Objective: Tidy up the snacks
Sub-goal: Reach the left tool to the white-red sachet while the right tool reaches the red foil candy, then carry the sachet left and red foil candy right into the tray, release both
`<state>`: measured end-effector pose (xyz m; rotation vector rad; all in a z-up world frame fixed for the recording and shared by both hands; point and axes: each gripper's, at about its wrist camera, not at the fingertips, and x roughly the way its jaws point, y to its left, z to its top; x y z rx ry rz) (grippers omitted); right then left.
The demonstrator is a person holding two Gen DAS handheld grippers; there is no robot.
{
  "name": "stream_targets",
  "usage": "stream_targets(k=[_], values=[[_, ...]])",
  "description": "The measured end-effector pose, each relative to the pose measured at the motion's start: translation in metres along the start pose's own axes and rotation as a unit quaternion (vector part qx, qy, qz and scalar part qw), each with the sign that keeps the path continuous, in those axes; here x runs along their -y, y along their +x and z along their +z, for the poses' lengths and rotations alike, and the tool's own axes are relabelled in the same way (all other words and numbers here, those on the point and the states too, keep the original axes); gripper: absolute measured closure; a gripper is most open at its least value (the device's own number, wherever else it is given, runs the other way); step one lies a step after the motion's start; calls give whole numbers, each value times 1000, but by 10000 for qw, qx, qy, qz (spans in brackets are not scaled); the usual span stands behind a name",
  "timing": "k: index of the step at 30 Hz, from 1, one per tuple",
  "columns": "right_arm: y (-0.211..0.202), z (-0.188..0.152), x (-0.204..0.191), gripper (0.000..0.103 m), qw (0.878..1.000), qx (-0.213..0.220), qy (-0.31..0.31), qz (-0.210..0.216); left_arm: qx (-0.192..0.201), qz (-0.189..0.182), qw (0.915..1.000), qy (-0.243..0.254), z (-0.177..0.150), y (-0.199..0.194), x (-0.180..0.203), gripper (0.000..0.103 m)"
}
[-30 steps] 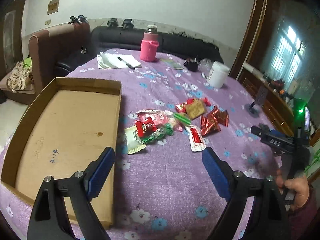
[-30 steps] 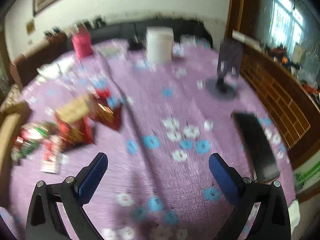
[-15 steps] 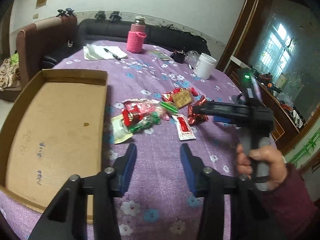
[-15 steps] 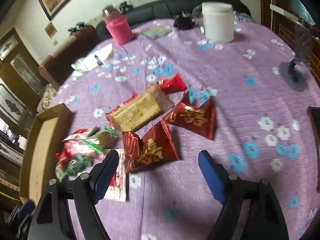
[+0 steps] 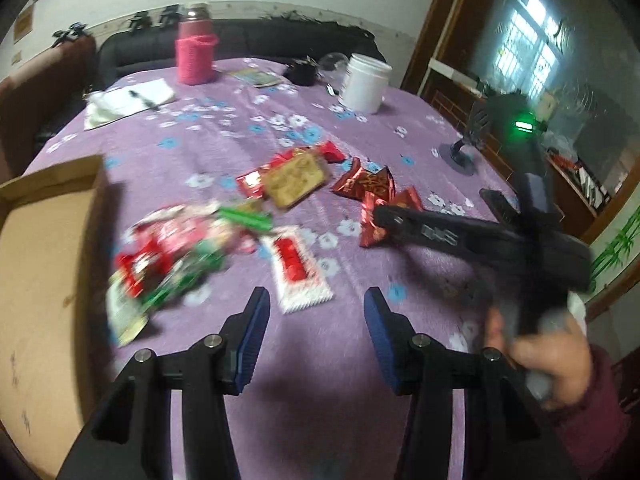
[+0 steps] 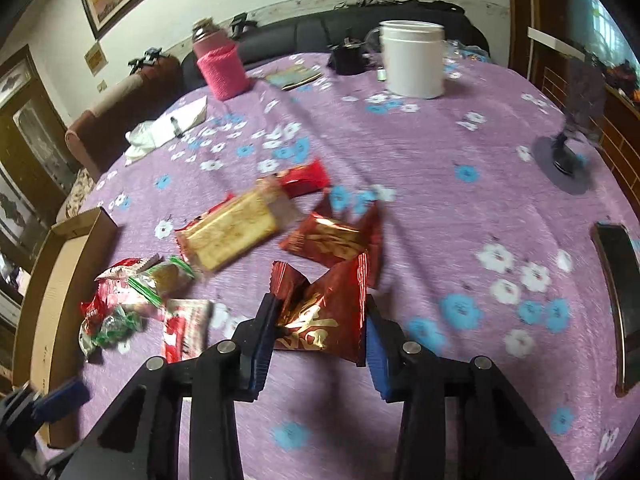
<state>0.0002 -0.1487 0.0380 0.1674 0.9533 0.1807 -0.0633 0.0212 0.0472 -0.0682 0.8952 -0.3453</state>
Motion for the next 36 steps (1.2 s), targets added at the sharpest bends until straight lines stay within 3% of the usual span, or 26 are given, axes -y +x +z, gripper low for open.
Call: stream_targets(k=[8,10,13,17,24,25,26,28,31,36], values=[[-3,-5,34,60,9976,3,537,443,-416,367,9985,-23,24,61,-2,56],[-5,-5,32,60,9978,48,507,430,-345,416,9985,-8,24,64,-1,57],[-5,-5,30,60,9985,101,430,324,-262,627,9975,176,24,67,7,83],[-3,-7,30,60,9984,87,462,307,-136,481,9987,0,26,61,4,103],[-4,-8,29,60,9984,181,477,252,-14,177,9994,-311,28,43,-8,102],[-3,-8,29,60,9981,162,509,293,-31,79,9991,-407,29,44,-11,93],[-3,-9,29,60,9980,149,538,312,-85,13,9986,-522,30,46,-13,68],[-3,-9,29,60,9978,149,560,309,-99,36,9974,-718,34,50,-17,38],[-8,-8,34,60,9970,233,659,334,59,92,9978,-651,41,52,-10,37],[-20,-4,49,60,9942,434,929,338,-164,392,9990,-122,50,76,17,37]])
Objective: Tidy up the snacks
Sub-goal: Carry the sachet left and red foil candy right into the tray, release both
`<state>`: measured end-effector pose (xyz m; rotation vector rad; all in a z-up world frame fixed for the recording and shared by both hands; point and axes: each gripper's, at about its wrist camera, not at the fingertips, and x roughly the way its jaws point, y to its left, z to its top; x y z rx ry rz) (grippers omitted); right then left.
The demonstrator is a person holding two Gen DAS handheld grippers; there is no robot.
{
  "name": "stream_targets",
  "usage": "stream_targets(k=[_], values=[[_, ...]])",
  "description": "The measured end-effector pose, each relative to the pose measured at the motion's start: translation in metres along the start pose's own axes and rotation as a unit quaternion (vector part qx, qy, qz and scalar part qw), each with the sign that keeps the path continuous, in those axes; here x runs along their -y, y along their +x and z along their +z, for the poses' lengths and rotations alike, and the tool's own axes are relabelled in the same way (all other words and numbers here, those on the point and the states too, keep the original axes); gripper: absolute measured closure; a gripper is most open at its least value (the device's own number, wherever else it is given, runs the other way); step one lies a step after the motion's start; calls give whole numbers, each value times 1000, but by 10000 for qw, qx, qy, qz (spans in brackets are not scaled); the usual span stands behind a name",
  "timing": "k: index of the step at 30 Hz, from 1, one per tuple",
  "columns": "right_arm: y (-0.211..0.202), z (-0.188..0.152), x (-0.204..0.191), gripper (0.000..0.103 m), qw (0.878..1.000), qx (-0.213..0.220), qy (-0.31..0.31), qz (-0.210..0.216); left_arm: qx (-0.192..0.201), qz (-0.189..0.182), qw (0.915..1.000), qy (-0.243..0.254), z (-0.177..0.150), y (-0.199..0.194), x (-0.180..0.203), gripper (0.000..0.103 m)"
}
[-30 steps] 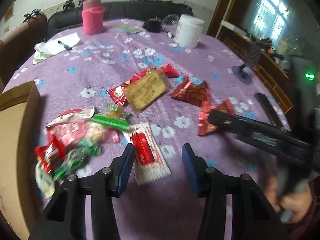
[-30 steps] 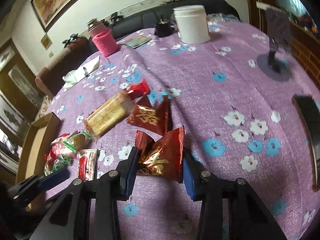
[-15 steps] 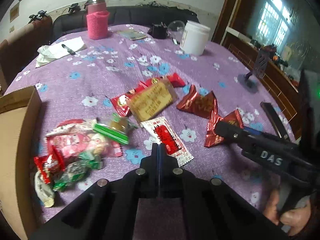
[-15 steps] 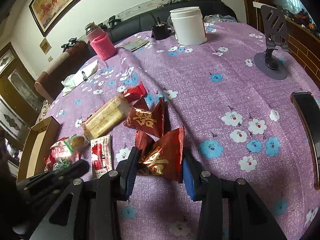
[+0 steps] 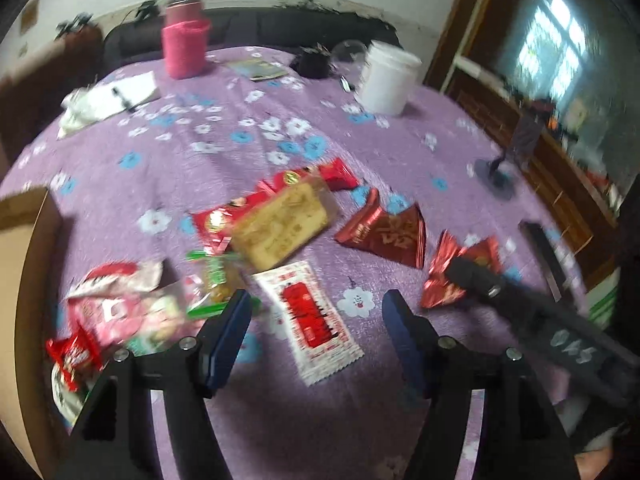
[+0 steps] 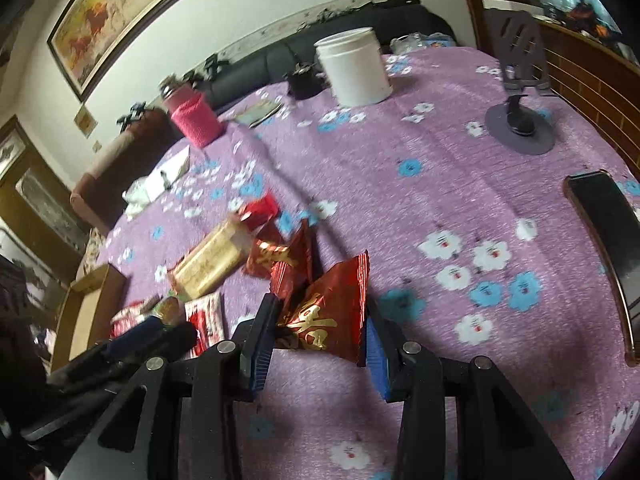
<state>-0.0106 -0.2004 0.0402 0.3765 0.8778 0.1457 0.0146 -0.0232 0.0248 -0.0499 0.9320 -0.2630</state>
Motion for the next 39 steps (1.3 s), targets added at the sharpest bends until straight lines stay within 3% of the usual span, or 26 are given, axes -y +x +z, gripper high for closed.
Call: stream_targets(k=[1,3,5,7,13,20,25,29,35,39], values=[[-1,2,3,60,10000,24,47,-8,-71,75,9999,84,0,5,4,42],[-4,3,6,60,9999,69,93,-54,-261,381,9985,310,-3,20,15,72],[-5,4,8,60,9999,81,117,-55,-110,631,9962,583,-7,18,23,74],[-4,5,8,60,9999,87,113,-64,-46,651,9961,599,-9,14,23,79],[-5,3,3,60,9999,131,10,-37,177,141,9997,94,-13,-24,0,80],[-10,-7,-23,60,9982,287,-526,89,732,-101,9949,-687,-31,-108,-76,80],[-20,-18,-58,60,9949,385,-912,183,1023,352,9889,-1016,-48,-155,-141,79],[-27,-33,-109,59,9898,126,-1227,710,1044,712,9827,-1354,-67,-172,-194,79],[-22,-77,-226,59,9601,-445,-2270,1573,878,1017,9711,-1973,-107,-176,-256,79],[-4,-108,-281,59,9404,-931,-2637,1933,812,1159,9637,-2265,-126,-181,-284,79]])
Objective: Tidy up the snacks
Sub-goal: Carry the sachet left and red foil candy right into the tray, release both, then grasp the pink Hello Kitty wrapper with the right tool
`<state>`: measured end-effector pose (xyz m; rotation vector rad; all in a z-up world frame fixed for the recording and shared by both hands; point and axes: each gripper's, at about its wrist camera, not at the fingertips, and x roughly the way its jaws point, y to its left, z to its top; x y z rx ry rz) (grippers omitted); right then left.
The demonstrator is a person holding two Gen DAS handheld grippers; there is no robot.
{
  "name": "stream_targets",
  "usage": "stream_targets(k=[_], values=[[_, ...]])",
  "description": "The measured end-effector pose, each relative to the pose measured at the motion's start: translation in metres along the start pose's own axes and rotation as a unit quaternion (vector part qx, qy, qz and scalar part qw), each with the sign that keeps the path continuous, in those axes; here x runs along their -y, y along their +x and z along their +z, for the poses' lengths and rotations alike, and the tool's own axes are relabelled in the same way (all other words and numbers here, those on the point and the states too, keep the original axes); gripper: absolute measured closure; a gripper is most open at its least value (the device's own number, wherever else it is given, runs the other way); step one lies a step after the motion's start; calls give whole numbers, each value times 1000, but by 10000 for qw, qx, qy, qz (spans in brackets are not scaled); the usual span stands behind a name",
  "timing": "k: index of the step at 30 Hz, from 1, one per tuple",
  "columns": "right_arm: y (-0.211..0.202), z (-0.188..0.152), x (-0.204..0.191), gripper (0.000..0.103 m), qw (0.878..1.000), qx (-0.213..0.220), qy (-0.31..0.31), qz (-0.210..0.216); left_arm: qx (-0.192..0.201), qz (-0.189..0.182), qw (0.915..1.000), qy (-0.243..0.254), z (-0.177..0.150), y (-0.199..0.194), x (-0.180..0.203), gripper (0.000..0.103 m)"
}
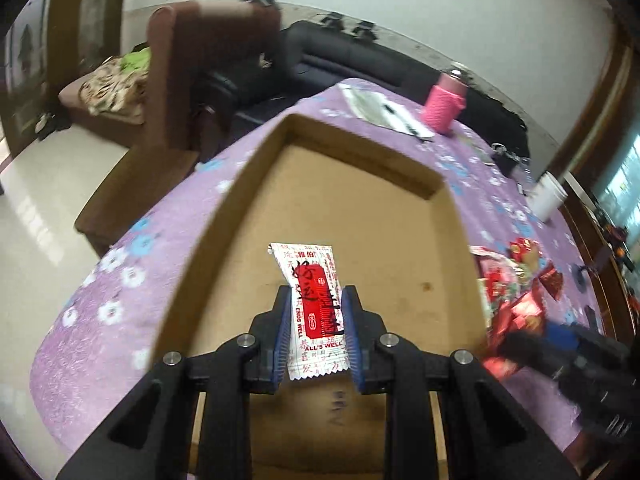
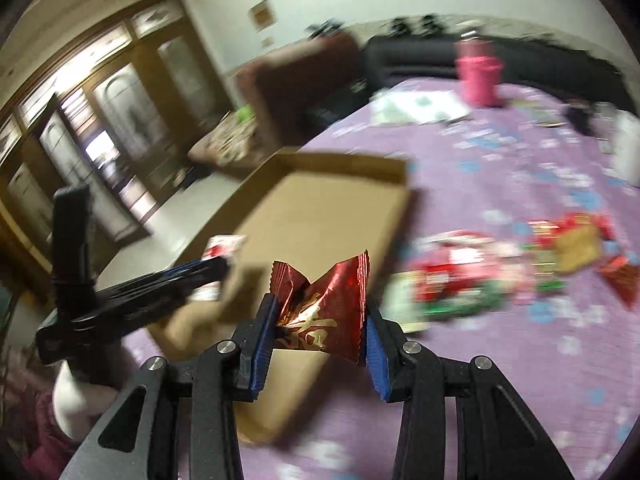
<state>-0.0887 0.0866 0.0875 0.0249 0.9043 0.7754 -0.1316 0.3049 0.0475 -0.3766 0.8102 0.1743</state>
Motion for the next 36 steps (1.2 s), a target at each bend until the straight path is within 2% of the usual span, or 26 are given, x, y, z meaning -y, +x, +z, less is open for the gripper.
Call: stream_targets(k=[3,5,7,9,12,15,17,19,21,22,26,29,32,36], values=[[31,-1,-24,59,9994,-250,-226,-1,45,23,9999,-146,0,-2,-11,79],[48,-1,-27,59,9988,-411,-252,19,91,-70,9996,-264,1,-6,-18,71],[57,-3,-28,58,9986,-466,-253,-14,156,-138,9993,-326,1,-11,-19,53],[60,-3,-27,56,9987,-444,-243,-86,288,-149,9991,-291,2,-17,-15,52],[50,-1,-23,54,9992,-360,-163,40,432,-231,9984,-271,2,-27,-8,52],[16,12,-4,53,9999,102,10,88,709,-283,9969,-207,-2,-46,1,46],[-5,24,21,41,9987,397,230,-214,858,-336,9955,-203,-5,-56,5,41],[-9,37,46,39,9949,487,364,-809,966,-435,9942,-200,-8,-65,10,41],[3,51,72,40,9872,289,378,-1522,978,-555,9935,-200,-10,-69,17,40],[16,59,84,40,9846,118,399,-1700,962,-611,9933,-188,-10,-70,21,40],[66,73,105,40,9799,-422,409,-1908,901,-710,9934,-20,-15,-70,41,40],[89,68,105,42,9754,-813,154,-2041,794,-767,9938,112,-19,-67,55,39],[79,44,101,47,9712,-1009,-139,-2155,733,-822,9936,239,-22,-65,65,39],[34,-2,108,48,9676,-1283,-341,-2148,625,-990,9924,378,-27,-60,80,39]])
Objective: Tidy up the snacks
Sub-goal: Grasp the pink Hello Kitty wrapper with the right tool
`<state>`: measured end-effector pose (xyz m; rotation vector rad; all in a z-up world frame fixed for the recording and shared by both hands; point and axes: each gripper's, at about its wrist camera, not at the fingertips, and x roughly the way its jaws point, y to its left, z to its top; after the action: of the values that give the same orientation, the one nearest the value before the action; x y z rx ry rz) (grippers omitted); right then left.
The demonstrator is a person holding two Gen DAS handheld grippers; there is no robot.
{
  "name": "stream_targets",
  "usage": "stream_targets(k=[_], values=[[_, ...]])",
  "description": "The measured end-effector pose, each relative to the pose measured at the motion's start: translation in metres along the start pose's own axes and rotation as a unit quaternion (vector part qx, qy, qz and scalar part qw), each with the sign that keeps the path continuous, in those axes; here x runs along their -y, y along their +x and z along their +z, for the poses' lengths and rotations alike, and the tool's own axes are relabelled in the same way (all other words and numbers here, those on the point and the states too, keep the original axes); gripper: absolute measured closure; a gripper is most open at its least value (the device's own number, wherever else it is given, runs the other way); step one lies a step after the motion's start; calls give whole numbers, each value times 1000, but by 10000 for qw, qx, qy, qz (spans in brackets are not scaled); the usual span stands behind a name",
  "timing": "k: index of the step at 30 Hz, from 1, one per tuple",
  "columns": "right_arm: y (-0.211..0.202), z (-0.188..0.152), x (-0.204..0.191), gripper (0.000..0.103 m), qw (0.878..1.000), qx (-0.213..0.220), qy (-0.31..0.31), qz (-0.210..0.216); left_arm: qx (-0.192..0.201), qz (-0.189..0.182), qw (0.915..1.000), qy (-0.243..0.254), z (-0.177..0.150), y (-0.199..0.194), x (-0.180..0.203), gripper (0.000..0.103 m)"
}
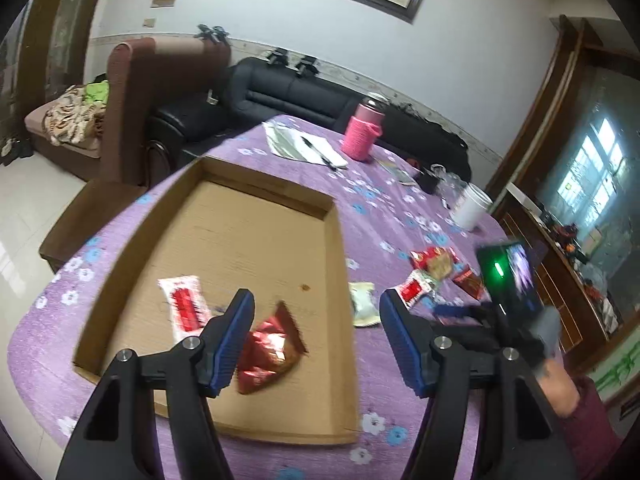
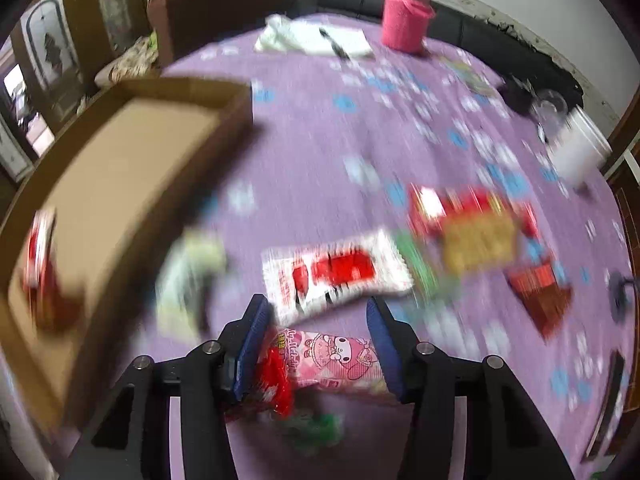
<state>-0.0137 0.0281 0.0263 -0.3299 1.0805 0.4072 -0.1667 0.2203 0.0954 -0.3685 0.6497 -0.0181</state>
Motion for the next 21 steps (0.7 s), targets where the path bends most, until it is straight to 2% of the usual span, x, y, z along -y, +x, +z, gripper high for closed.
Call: stream_targets(k=[2,6,8,9,13,17,21], values=[[-12,-24,19,48,9999,-24,12,-104,-59,-120,9999,50,-3,5,10,38],[-64,-57,83,47,9930,727,929,72,-238,-311,9990,238,-8,14,33,38],[-81,-71,106,46,9881,869,1268,-20,-312,-387,9981,373,-13,18,46,38],[-85,-80,114,46,9871,853,1355,73,-357,-417,9975,444,-16,19,52,38],[-85,-105,108,45,9879,730,1247,571,-654,-671,9927,760,-30,29,77,38],[-75,-108,92,45,9928,818,679,561,-985,-920,9852,1064,-48,39,98,38],[-59,-103,77,45,9930,815,302,798,-1315,-1066,9719,1636,-72,52,126,38]])
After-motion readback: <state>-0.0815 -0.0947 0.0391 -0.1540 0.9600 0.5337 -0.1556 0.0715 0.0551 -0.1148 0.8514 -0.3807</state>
